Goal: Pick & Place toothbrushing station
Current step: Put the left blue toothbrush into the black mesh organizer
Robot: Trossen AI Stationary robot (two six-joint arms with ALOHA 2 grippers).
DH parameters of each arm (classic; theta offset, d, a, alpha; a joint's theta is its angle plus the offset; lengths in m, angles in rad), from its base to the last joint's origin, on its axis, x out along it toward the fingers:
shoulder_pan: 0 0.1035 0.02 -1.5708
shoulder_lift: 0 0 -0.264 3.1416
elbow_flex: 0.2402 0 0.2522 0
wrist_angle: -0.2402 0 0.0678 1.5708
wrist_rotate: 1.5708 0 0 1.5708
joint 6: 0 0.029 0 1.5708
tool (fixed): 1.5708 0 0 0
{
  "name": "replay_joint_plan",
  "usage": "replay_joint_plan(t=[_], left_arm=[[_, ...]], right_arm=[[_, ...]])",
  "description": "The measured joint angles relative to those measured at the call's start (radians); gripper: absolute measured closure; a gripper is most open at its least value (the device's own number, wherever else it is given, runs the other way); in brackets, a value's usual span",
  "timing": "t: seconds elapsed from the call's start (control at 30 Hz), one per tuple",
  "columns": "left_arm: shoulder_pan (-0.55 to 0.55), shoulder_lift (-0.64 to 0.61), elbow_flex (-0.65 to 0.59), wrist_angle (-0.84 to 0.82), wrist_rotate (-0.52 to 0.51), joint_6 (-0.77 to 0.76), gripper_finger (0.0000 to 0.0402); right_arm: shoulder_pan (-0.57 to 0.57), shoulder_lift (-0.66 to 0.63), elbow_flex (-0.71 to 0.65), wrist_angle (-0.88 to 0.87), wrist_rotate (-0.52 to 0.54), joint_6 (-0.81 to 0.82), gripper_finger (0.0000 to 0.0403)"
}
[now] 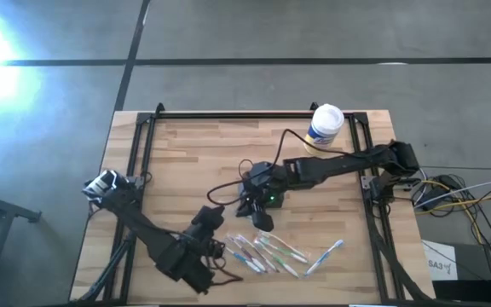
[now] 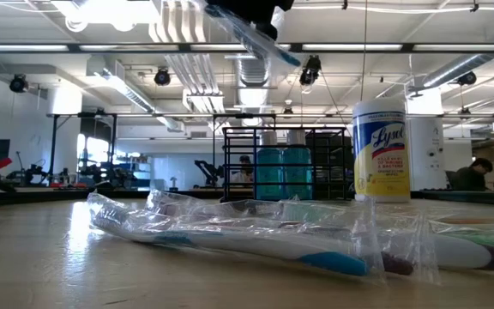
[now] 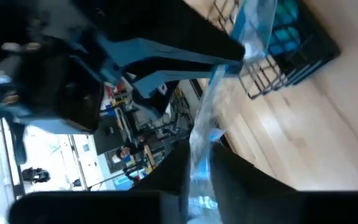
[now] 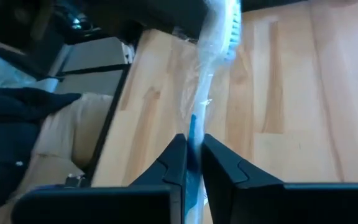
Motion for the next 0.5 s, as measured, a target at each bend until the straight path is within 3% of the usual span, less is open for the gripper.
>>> replay_joint_plan(t=[0.27, 0.4, 0.5], left_arm=[[-0.099, -0.037, 0.047, 0.0, 0.002, -0.095, 0.0259], [-0.145, -0.099, 0.025, -0.016, 0.02, -0.298, 0.0246], [-0.188, -0.183, -0.047, -0.012, 0.025, -0.464, 0.0252]], right_arm=[[0.002, -0.087, -0.009, -0.018, 0.11, -0.066, 0.038], [0.018, -0.151, -0.042, -0.027, 0.149, -0.143, 0.0381], [0.03, -0.229, -0.116, 0.059, 0.167, -0.202, 0.0381]])
